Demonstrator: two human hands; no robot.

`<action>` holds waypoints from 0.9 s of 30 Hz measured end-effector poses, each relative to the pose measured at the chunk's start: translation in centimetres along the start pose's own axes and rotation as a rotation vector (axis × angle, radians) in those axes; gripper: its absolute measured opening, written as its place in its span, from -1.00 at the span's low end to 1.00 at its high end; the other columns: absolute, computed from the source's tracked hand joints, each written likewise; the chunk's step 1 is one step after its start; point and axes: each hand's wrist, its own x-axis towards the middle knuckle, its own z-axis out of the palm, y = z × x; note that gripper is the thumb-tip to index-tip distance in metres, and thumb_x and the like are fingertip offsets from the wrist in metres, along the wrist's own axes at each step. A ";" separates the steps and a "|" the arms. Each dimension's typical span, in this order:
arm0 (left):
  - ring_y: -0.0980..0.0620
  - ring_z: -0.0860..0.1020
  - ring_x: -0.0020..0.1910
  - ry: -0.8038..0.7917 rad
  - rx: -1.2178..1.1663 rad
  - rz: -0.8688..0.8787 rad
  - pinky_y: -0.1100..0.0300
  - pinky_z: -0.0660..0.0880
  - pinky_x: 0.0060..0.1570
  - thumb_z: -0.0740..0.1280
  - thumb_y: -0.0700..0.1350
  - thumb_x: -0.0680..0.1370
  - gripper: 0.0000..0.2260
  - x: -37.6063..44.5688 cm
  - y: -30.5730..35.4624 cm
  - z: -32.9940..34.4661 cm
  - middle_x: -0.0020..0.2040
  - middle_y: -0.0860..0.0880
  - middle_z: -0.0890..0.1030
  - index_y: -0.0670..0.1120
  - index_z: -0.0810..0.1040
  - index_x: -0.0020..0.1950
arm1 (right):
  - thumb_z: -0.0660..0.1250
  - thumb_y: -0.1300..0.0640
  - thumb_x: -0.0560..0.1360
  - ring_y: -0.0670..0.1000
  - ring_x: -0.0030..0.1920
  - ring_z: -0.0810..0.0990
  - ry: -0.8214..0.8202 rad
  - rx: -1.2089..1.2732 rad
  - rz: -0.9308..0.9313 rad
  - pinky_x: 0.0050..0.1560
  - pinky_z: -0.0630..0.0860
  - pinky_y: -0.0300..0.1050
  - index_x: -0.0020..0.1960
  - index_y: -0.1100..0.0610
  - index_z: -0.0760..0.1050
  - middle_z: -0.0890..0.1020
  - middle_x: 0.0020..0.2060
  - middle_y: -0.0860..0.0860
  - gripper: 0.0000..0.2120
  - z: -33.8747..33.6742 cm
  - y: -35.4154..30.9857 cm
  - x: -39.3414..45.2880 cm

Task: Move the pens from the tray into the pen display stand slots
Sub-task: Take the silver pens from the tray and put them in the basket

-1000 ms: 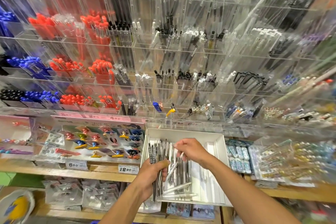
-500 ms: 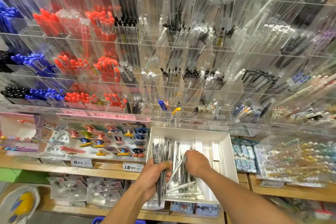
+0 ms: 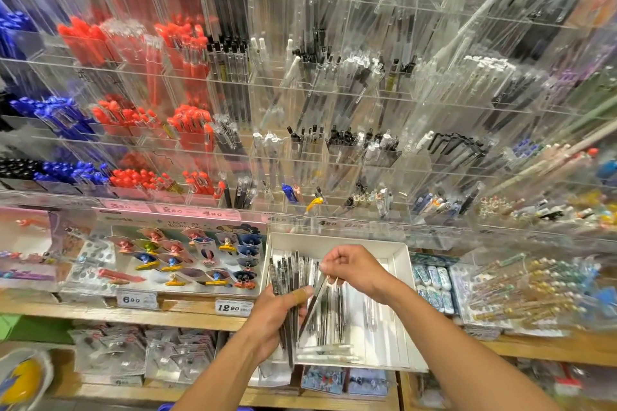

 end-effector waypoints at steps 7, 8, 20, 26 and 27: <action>0.02 0.60 -0.37 -0.122 0.163 0.053 0.15 0.53 -0.34 0.71 -0.01 0.10 -0.30 -0.4 0.4 1.3 -0.28 -0.06 0.67 -0.19 0.56 0.14 | 0.43 0.24 0.49 -0.10 -0.43 0.55 -0.050 0.215 0.010 -0.34 0.48 -0.25 -0.10 0.18 0.53 0.59 -0.44 -0.03 -0.92 1.6 -1.3 -0.5; 0.00 0.61 -0.36 -0.116 0.176 0.051 0.15 0.54 -0.34 0.71 -0.03 0.10 -0.31 -0.4 0.4 1.4 -0.27 -0.07 0.68 -0.20 0.56 0.14 | 0.43 0.24 0.49 -0.10 -0.43 0.55 -0.030 0.238 0.014 -0.34 0.49 -0.25 -0.09 0.19 0.53 0.59 -0.45 -0.04 -0.92 1.7 -1.1 -0.3; -0.07 0.53 -0.44 -0.063 -0.044 -0.104 0.14 0.53 -0.53 0.48 -0.38 0.38 -0.33 0.6 0.0 0.6 -0.29 -0.23 0.62 -0.29 0.23 0.41 | 0.27 0.11 0.58 0.08 0.16 0.58 0.183 -0.586 0.263 0.19 0.48 -0.13 0.30 0.11 0.49 0.55 0.27 0.08 -0.70 -0.3 5.6 3.1; -0.07 0.54 -0.39 -0.004 -0.069 -0.110 0.09 0.55 -0.47 0.50 -0.38 0.38 -0.21 1.2 -0.2 -0.2 -0.14 -0.28 0.62 -0.19 0.16 0.50 | 0.27 0.14 0.57 0.15 0.18 0.55 0.089 -0.950 0.268 0.16 0.52 -0.01 0.37 0.12 0.37 0.53 0.24 0.13 -0.62 1.1 7.2 3.9; -0.07 0.54 -0.39 -0.003 -0.066 -0.111 0.08 0.56 -0.47 0.50 -0.37 0.38 -0.19 1.1 -0.3 -0.3 -0.17 -0.26 0.63 -0.20 0.14 0.51 | 0.28 0.11 0.57 0.15 0.16 0.56 0.106 -0.987 0.269 0.13 0.53 -0.01 0.34 0.12 0.38 0.52 0.21 0.12 -0.65 1.5 7.3 3.9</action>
